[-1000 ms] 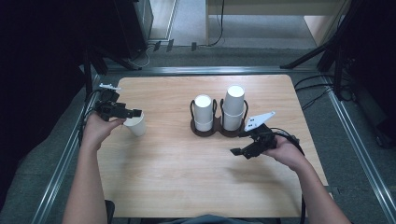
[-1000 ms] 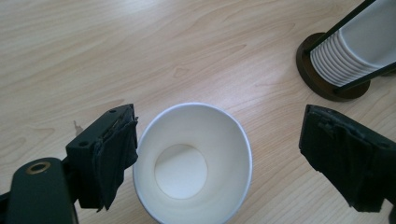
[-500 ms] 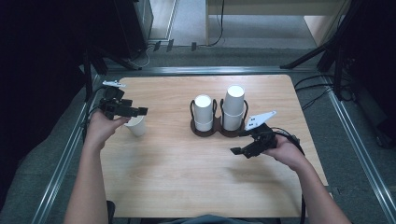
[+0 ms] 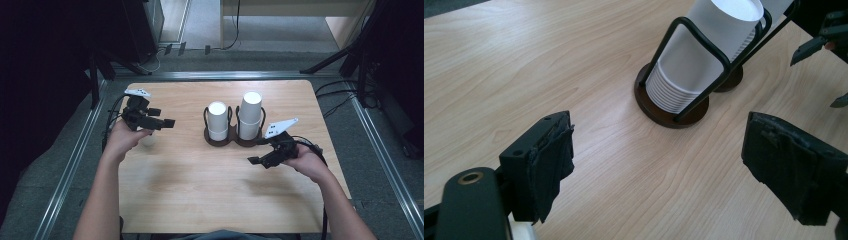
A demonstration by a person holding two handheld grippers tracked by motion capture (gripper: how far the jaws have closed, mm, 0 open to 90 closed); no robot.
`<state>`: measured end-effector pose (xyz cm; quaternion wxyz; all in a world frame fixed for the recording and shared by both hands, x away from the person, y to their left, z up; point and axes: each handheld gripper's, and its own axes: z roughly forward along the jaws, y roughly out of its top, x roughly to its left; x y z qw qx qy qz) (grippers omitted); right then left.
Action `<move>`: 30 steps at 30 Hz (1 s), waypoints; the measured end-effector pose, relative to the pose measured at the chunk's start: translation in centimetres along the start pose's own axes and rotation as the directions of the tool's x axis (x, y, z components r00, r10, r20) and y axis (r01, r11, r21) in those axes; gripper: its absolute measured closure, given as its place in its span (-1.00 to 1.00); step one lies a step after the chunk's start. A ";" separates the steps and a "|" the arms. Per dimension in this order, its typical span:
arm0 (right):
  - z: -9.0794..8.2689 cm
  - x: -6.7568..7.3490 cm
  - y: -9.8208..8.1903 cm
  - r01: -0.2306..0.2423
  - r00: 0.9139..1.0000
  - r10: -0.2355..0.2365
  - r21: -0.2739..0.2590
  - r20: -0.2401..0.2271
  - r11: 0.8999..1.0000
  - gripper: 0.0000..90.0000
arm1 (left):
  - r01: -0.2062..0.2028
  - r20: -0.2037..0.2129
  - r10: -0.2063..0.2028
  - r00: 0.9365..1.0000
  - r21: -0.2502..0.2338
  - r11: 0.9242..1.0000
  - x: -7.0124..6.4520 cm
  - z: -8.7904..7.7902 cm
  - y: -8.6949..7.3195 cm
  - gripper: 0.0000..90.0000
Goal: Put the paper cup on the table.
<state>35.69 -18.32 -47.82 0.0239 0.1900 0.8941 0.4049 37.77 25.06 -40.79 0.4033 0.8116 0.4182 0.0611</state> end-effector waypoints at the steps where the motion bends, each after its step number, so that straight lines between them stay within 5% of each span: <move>1: 0.0 0.0 0.0 -0.002 1.000 0.002 -0.002 0.001 1.000 -0.49 | -0.010 0.001 0.010 1.000 0.007 1.000 -0.3 0.2 0.0 -0.70; 8: -0.4 -0.1 0.0 -0.019 1.000 0.019 -0.005 0.014 1.000 -0.49 | -0.083 0.038 0.081 0.996 0.039 0.996 -2.2 1.8 0.5 -0.70; 13: -0.5 0.0 0.1 -0.017 1.000 0.017 -0.013 0.019 1.000 -0.49 | -0.096 0.093 0.092 0.991 0.040 0.995 -3.3 3.0 0.8 -0.70; 25: -0.8 -0.1 0.1 -0.027 0.999 0.028 -0.017 0.030 0.999 -0.50 | -0.170 0.138 0.161 0.977 0.057 0.984 -6.0 5.1 1.0 -0.69; 30: -1.0 -0.2 0.1 -0.032 0.999 0.032 -0.020 0.037 0.999 -0.50 | -0.165 0.171 0.155 0.973 0.048 0.985 -7.0 5.8 0.8 -0.69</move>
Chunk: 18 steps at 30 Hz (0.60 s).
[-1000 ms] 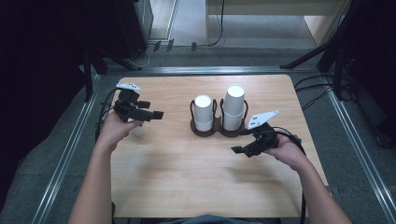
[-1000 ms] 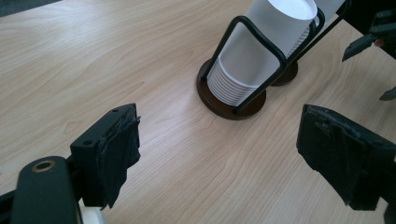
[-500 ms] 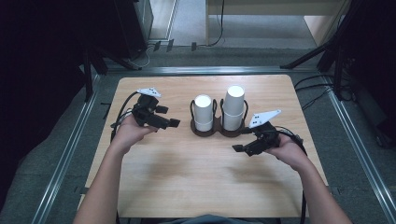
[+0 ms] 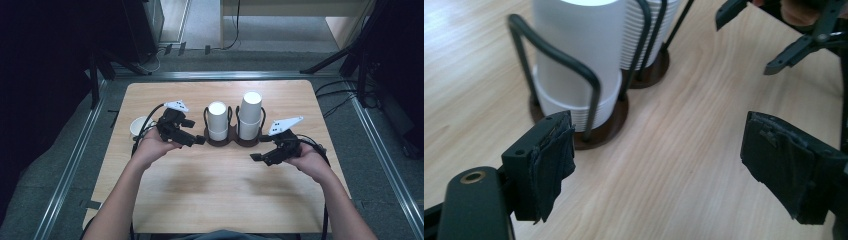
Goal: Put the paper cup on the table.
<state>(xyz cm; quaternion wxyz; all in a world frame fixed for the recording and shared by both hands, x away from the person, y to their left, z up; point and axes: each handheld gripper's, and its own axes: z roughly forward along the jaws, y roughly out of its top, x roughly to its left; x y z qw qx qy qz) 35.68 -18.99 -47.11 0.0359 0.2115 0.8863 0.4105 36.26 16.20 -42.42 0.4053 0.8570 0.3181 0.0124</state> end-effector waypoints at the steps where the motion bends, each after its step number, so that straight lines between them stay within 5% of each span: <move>1: 0.0 0.0 0.0 0.000 1.000 0.000 0.000 0.000 1.000 -0.50 | 0.000 0.004 0.000 1.000 -0.004 1.000 -0.2 0.2 0.0 -0.69; 18: -0.2 0.0 0.1 0.008 1.000 -0.008 -0.014 0.005 1.000 -0.50 | -0.083 0.040 0.083 0.996 0.007 0.997 -3.0 3.0 -0.2 -0.68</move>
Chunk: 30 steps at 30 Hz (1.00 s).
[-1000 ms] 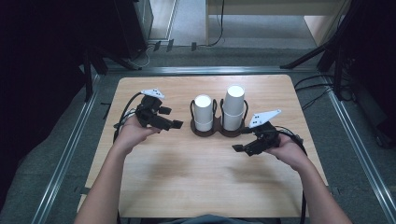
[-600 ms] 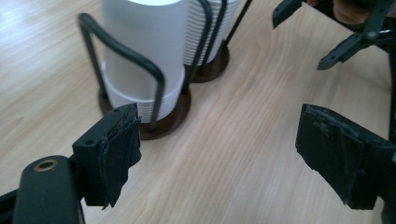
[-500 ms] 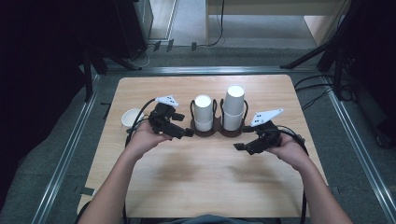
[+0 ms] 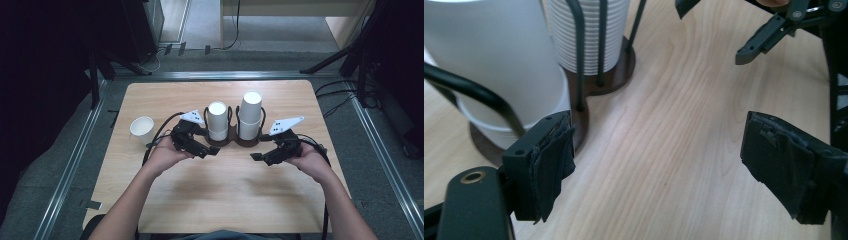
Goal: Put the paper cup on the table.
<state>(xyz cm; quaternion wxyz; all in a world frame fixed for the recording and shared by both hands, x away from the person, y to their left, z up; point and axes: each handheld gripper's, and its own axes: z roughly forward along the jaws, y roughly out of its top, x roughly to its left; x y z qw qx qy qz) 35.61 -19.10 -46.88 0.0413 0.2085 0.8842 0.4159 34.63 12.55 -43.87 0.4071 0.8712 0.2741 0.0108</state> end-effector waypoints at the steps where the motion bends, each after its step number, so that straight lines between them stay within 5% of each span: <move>1: 0.0 0.0 0.0 0.001 1.000 -0.001 0.000 0.000 1.000 -0.50 | -0.002 0.001 0.002 1.000 0.004 1.000 -0.1 0.1 0.0 -0.69; 30: 0.1 0.1 0.1 0.014 1.000 -0.014 0.003 0.002 1.000 -0.50 | -0.021 0.023 0.020 1.000 0.058 0.998 -0.2 1.5 -0.5 -0.67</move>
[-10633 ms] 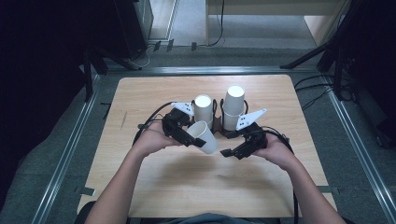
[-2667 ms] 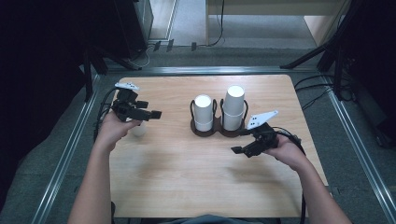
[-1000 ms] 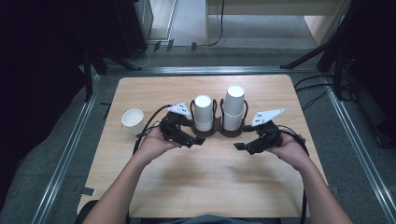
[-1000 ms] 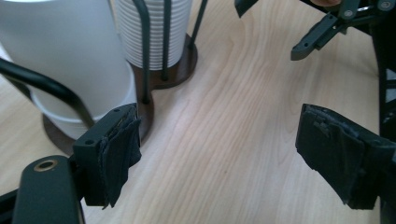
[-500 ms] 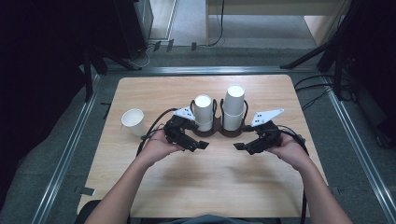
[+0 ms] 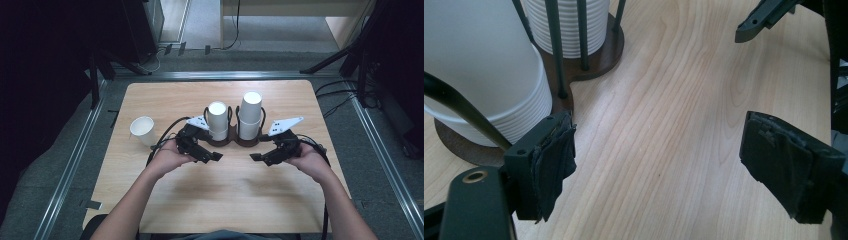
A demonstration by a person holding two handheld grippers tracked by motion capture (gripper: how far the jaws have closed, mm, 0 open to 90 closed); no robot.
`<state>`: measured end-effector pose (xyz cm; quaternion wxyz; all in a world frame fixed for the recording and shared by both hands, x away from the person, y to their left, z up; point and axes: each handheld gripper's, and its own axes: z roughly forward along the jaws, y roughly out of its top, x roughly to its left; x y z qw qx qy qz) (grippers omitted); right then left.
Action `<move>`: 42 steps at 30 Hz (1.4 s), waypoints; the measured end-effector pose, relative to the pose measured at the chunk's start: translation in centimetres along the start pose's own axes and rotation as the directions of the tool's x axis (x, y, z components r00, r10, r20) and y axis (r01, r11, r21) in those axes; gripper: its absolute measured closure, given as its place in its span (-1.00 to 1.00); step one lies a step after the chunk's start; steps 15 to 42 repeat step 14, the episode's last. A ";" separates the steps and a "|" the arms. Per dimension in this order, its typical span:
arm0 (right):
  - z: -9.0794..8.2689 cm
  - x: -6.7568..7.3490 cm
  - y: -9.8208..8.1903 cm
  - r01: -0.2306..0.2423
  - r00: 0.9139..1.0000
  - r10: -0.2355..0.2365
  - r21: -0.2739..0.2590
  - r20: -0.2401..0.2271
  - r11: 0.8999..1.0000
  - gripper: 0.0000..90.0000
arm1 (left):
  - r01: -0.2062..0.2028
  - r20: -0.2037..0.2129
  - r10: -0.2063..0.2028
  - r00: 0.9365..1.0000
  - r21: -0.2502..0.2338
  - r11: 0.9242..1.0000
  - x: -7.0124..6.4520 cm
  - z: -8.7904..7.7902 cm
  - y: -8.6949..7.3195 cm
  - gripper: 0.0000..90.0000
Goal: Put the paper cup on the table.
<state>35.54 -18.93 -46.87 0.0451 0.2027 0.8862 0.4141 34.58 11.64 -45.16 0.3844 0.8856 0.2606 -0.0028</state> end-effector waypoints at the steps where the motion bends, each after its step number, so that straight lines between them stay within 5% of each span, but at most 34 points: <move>1: 0.0 0.0 0.0 0.000 1.000 0.000 0.000 0.000 1.000 -0.50 | 0.001 0.002 -0.001 1.000 -0.001 1.000 0.0 0.0 0.0 -0.67; 42: 0.0 0.0 0.0 -0.004 1.000 0.004 0.000 -0.004 1.000 -0.50 | 0.015 -0.005 -0.015 1.000 -0.013 1.000 0.3 0.1 -0.2 -0.67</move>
